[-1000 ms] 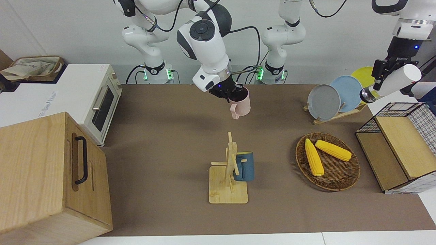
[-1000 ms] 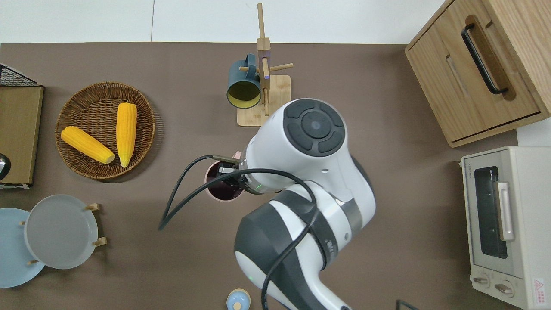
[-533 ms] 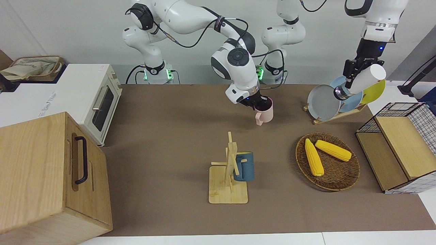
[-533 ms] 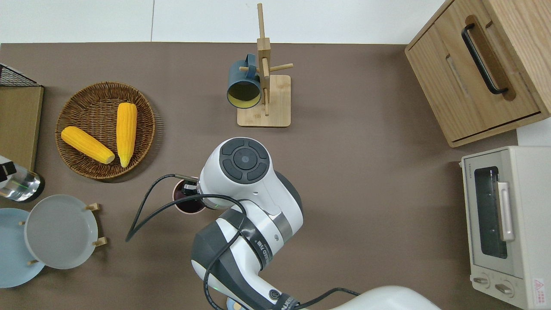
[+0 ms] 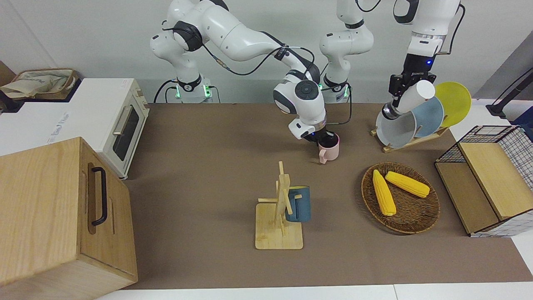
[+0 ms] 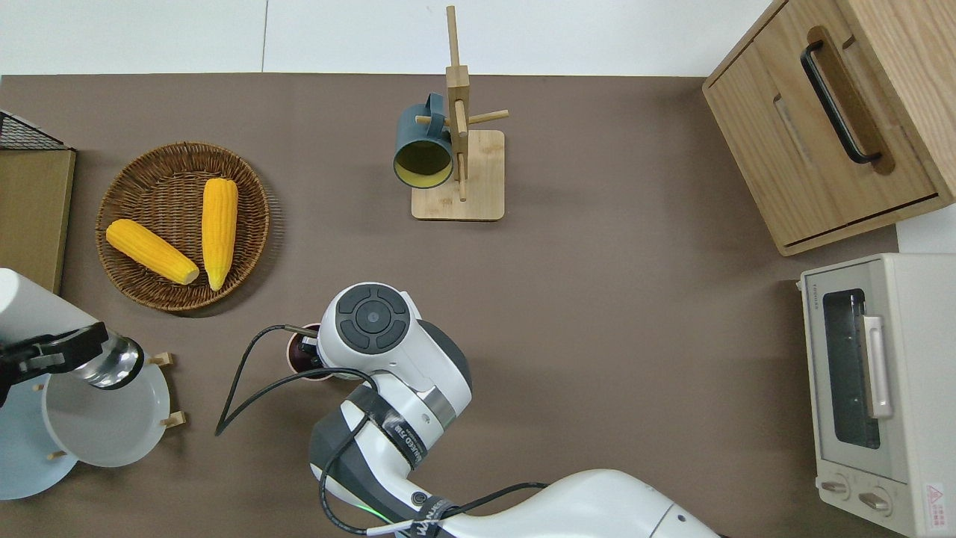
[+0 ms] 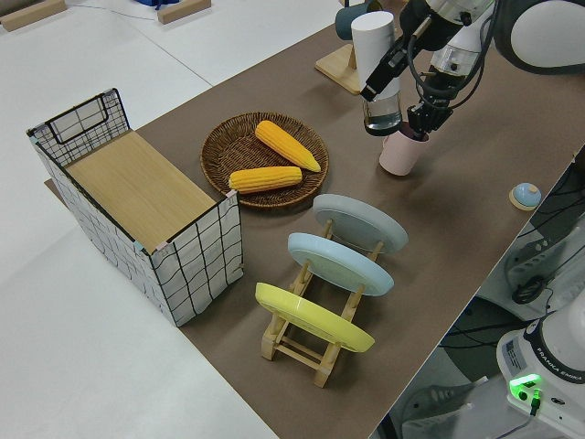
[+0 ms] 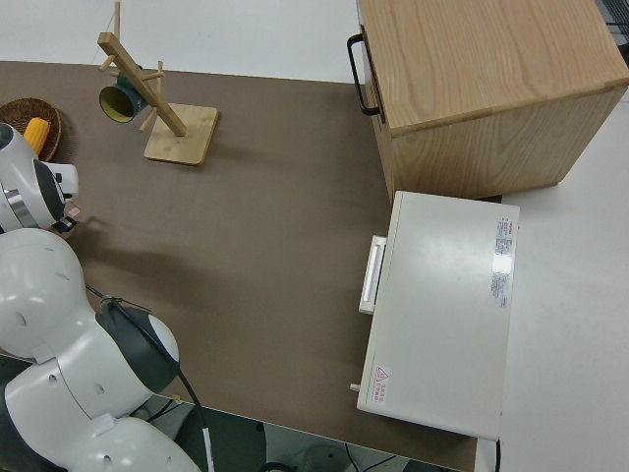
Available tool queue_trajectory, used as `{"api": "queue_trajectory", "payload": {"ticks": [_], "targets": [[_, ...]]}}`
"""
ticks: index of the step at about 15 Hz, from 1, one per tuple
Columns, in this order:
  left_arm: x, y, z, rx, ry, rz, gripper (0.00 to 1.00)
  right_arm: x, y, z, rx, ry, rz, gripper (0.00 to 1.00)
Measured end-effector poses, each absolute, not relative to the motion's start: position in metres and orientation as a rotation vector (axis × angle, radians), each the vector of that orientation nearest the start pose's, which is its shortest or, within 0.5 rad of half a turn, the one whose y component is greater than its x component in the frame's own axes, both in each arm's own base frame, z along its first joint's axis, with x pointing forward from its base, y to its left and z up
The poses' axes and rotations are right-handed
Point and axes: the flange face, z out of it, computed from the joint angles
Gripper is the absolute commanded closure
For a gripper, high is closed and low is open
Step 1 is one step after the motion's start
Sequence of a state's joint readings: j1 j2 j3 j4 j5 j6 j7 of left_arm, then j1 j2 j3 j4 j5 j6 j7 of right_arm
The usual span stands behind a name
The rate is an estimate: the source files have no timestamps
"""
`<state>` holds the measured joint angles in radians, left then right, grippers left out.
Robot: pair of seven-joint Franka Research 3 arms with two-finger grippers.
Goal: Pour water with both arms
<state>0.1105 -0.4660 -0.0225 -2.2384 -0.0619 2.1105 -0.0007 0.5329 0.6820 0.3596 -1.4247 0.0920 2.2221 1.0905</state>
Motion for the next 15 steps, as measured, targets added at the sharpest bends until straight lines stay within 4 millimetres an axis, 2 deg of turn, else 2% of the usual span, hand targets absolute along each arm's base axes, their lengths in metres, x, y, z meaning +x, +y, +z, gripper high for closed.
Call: {"api": "queue_trajectory", "payload": {"ticks": [1, 2, 4, 9, 15], "targets": [[0.439, 0.034, 0.580, -3.123, -0.176, -0.535, 1.00, 0.501, 0.539, 0.330, -2.801, 0.485, 0.233, 0.212], [0.436, 0.034, 0.575, -3.123, -0.177, -0.532, 1.00, 0.502, 0.539, 0.331, -2.799, 0.489, 0.232, 0.013], [0.431, 0.034, 0.569, -3.124, -0.177, -0.522, 1.00, 0.503, 0.538, 0.331, -2.797, 0.500, 0.230, 0.013], [0.428, 0.033, 0.568, -3.123, -0.176, -0.525, 1.00, 0.504, 0.538, 0.331, -2.795, 0.514, 0.231, 0.013], [0.426, 0.031, 0.562, -3.125, -0.171, -0.508, 1.00, 0.512, 0.538, 0.362, -2.815, 0.529, 0.268, 0.011]]}}
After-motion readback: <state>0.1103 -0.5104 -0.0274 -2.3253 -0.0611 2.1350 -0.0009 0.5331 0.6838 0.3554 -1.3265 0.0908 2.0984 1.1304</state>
